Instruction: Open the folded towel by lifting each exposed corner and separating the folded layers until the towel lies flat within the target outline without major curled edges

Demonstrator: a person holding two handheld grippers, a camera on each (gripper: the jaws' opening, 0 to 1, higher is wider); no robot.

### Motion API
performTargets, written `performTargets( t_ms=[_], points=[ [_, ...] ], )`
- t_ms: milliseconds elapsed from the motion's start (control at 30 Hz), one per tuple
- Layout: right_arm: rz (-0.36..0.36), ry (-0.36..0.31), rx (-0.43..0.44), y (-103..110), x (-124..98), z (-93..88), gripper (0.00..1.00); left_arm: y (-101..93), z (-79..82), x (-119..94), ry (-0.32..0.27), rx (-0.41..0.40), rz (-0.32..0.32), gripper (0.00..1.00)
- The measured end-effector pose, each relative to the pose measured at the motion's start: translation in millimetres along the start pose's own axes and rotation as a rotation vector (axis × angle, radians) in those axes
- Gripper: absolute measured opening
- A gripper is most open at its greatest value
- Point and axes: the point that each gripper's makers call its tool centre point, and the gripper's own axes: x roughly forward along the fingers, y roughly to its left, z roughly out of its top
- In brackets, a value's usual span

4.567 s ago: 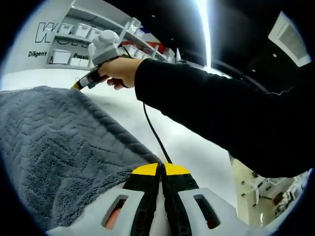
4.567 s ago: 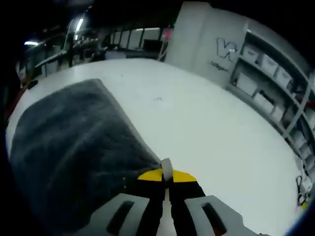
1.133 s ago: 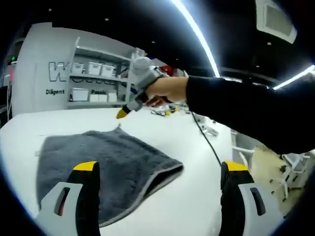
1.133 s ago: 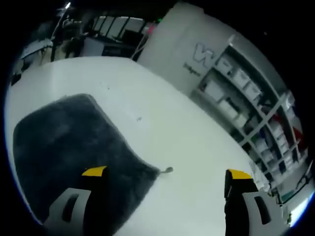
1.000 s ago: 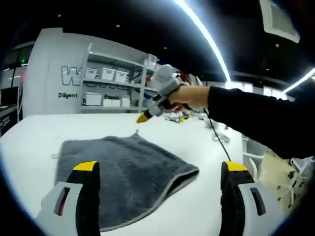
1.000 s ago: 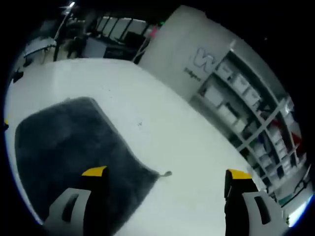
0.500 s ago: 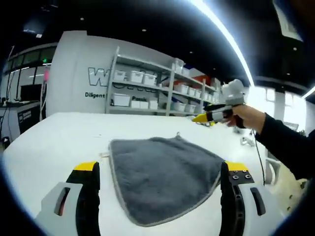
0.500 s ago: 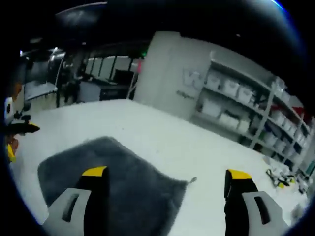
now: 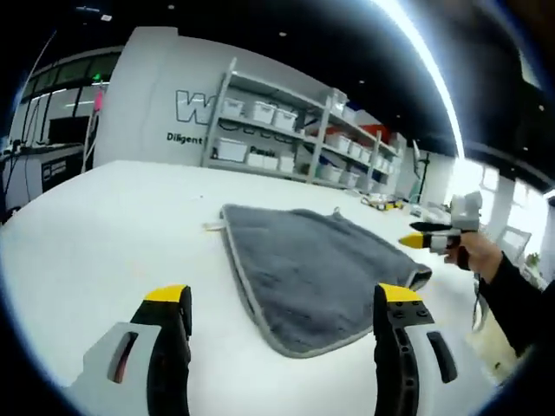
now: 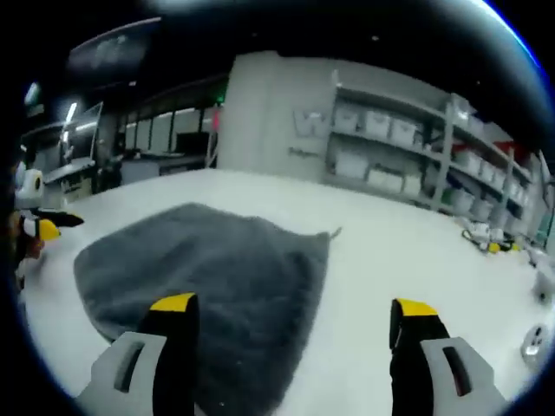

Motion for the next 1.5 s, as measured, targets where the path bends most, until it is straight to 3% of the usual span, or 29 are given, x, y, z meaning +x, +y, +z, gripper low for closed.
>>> performTargets(
  t_ms=[200,367,567,667,800,867,1033,1167,1267,1500],
  points=[
    [0.003,-0.024,0.030,18.5,-10.4,-10.8,0.89,8.5,-9.3,8.9,0.041,-0.007,-0.009,0.82],
    [0.022,-0.034,0.057,27.2,-9.6,-12.7,0.87,15.5,-5.8,14.0,0.039,-0.039,0.007,0.80],
    [0.040,-0.040,0.098,31.5,-5.7,-14.2,0.82,10.1,-15.7,23.1,0.111,-0.057,-0.041,0.63],
    [0.044,-0.022,0.119,30.6,-3.7,-17.3,0.80,10.9,-15.3,28.2,0.125,-0.070,-0.049,0.56],
    [0.064,-0.015,0.169,32.4,3.2,-19.3,0.70,16.1,-14.2,32.4,0.131,-0.115,-0.050,0.39],
    [0.064,0.021,0.159,32.8,8.2,-23.7,0.67,18.2,-15.0,34.7,0.139,-0.120,-0.045,0.38],
    [0.057,0.013,0.191,30.8,11.0,-19.3,0.65,20.1,-13.9,37.6,0.138,-0.137,-0.044,0.35],
    [0.056,0.036,0.191,35.1,12.6,-28.9,0.61,16.8,-21.0,41.4,0.159,-0.117,-0.053,0.34],
    [0.055,0.045,0.186,36.5,10.1,-33.1,0.61,20.9,-19.4,41.8,0.158,-0.075,-0.022,0.33],
    [0.062,0.055,0.180,39.6,9.3,-37.2,0.58,13.6,-22.6,44.3,0.175,-0.031,-0.027,0.25]
  ],
)
